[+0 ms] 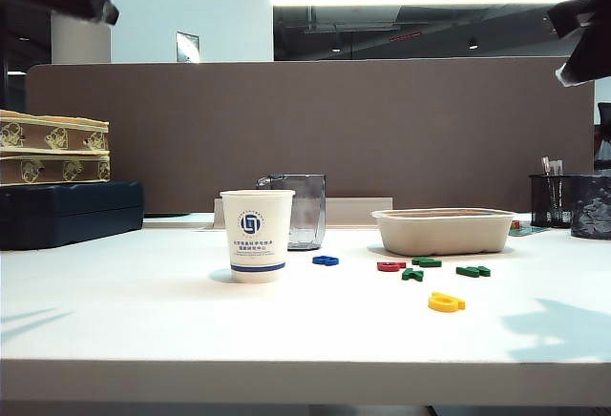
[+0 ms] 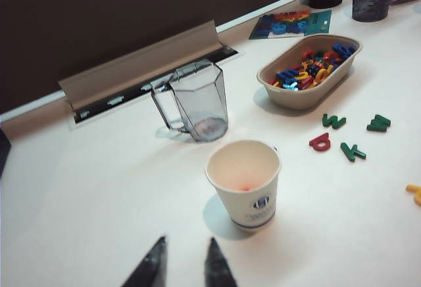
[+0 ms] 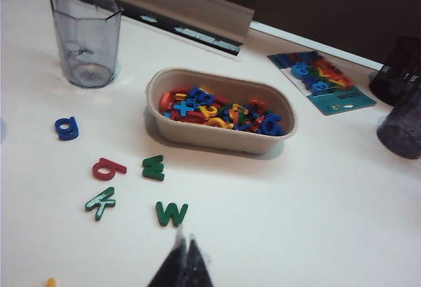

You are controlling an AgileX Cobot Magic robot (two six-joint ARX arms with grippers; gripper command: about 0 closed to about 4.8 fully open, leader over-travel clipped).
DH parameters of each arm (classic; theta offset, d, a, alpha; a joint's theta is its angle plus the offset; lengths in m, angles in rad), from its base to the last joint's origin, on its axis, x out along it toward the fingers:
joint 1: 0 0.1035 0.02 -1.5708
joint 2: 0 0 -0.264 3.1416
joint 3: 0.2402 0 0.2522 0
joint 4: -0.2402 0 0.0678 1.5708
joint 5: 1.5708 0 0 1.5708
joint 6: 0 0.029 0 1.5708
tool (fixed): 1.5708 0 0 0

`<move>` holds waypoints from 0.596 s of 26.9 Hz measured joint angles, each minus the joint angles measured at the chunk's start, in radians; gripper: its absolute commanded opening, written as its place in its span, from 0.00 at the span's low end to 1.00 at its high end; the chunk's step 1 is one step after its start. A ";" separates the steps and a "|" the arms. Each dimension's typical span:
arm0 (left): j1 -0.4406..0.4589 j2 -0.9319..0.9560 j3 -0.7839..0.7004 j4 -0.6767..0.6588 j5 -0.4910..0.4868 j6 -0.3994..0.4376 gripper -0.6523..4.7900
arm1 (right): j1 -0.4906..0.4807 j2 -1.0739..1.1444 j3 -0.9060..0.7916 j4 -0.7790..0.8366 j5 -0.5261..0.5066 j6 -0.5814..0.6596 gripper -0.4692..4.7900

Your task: Pick up the letter "c" and put it in the paper cup.

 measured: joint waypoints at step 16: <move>0.000 -0.102 -0.116 -0.009 -0.019 -0.069 0.11 | -0.008 -0.133 -0.147 -0.011 0.033 0.000 0.09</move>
